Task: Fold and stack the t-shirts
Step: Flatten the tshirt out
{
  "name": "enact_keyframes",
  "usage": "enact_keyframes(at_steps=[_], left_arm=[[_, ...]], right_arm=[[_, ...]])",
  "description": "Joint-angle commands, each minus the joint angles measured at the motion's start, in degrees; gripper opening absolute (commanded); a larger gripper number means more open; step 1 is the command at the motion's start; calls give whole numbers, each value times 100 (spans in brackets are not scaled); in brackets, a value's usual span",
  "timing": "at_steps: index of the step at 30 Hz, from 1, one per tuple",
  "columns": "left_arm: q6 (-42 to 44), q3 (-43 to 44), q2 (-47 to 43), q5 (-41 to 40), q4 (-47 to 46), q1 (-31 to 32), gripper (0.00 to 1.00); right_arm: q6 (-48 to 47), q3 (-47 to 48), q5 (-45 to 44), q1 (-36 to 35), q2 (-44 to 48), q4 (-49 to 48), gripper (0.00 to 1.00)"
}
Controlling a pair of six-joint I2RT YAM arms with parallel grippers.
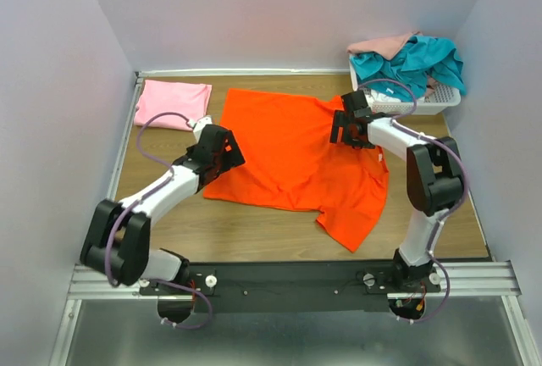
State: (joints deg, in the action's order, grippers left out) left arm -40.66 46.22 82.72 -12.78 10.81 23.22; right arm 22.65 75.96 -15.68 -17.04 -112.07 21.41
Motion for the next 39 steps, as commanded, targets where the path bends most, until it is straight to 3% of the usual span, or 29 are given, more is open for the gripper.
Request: enact_keyframes(at_steps=[1,5,12,16,19,25,28,29,32,36,39], left_arm=[[-678,-472,-879,-664,789,-186,98],[-1030,-1262,-1748,-560,932,-450,98],[-1058,-1756,-1882,11,599,-731,98],[-1058,-1853,-1663,179,440,-758,83],[-1022,-1836,-1548,153,361,-767,67],[-970,-1809,-1416,170,308,-775,48],[-961,-1800,-1399,170,299,-775,28],[-943,-1792,-1407,188,308,-775,16],[-952,-1835,-1495,188,299,-775,0],[-899,-1844,-1601,196,238,-775,0],[-855,-1748,-1662,135,246,-775,0]], right_arm=[[248,-650,-207,-28,984,162,100],[581,-1292,-146,-28,1723,136,100],[846,-1988,-119,-28,2725,109,100],[872,-2191,-93,-28,3059,118,100],[899,-2314,-5,-28,3253,109,100],[890,-2499,109,-28,3631,118,100],[855,-2586,171,-19,3797,135,100],[863,-2630,197,-28,3833,135,100],[715,-2744,573,-28,3965,170,100],[679,-2859,971,-246,4018,460,100],[993,-2841,409,-1159,3930,1092,100]])
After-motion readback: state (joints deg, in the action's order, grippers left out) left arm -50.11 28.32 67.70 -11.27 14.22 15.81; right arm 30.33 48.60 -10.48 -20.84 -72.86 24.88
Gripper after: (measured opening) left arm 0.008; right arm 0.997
